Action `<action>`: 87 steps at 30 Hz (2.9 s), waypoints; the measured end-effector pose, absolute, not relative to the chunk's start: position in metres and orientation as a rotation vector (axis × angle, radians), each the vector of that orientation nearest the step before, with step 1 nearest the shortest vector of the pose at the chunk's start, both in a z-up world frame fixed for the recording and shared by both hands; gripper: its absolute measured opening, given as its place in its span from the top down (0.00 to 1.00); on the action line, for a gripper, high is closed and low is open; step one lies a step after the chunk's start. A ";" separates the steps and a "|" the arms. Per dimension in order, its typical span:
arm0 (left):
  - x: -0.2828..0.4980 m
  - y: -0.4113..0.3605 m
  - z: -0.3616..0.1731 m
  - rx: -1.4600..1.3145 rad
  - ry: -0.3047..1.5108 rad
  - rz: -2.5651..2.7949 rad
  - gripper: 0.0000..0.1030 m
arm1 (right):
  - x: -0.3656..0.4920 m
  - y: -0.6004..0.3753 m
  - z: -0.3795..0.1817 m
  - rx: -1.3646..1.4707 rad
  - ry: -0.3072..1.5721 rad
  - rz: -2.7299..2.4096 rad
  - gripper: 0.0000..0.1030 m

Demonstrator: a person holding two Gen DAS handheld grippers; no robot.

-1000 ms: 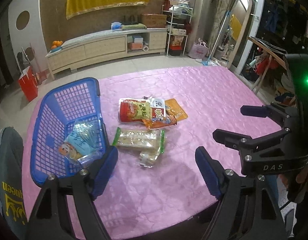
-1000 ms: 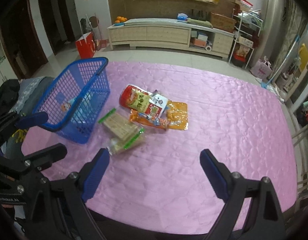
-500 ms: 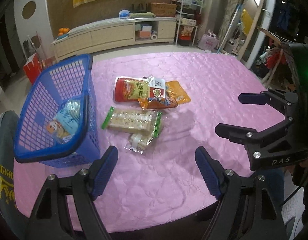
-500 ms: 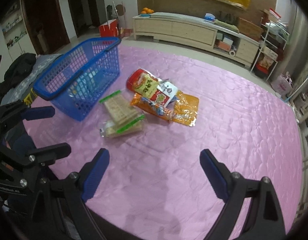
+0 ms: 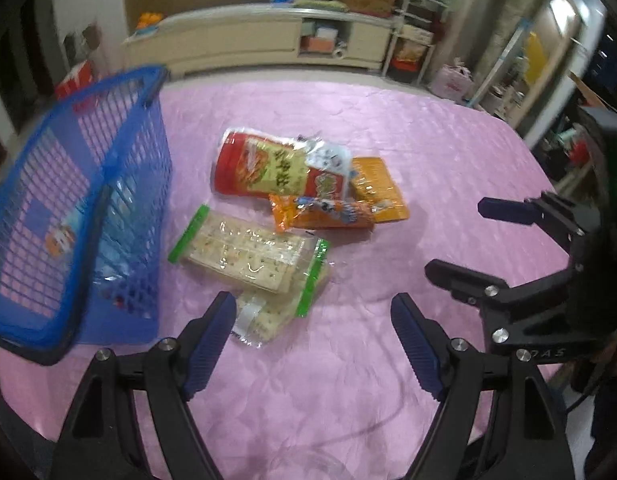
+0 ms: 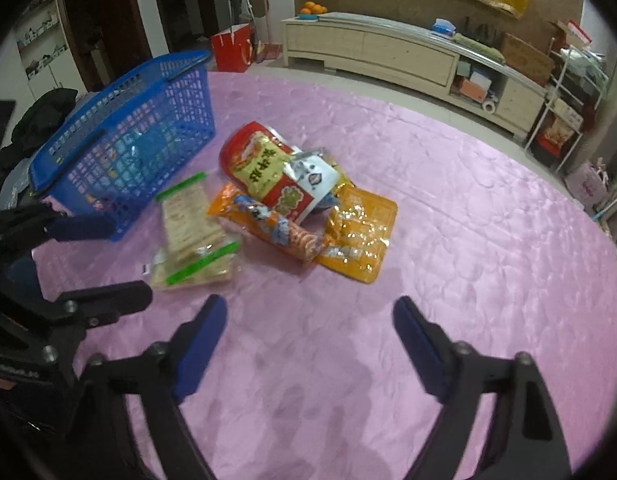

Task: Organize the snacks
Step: 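Reach the right tool to the orange cartoon tube snack and grasp it, then grasp the clear green-ended cracker pack with the left tool while the right tool holds the tube snack, then carry both snacks over the basket while the right tool releases the tube snack inside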

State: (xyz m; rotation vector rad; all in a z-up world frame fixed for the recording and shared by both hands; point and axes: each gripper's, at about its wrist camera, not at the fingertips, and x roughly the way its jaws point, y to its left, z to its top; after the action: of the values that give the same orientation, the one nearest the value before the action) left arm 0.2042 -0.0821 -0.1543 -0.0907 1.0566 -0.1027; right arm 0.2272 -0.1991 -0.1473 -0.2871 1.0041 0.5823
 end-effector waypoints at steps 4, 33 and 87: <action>0.221 -0.077 -0.177 -0.124 1.095 -0.057 0.24 | 0.244 -0.193 -0.166 -0.314 1.020 0.625 0.17; 0.245 -0.057 -0.203 -0.302 1.201 0.050 0.24 | 0.254 -0.172 -0.190 -0.248 1.172 0.748 0.72; 0.205 -0.063 -0.109 -0.296 1.067 -0.004 0.37 | 0.180 -0.172 -0.063 -0.153 1.071 0.521 0.72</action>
State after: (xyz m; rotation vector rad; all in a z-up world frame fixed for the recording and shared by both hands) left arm 0.2048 -0.0634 -0.1087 -0.2957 1.0665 -0.0044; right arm 0.1797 -0.1720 -0.0630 -0.1530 1.0709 0.5211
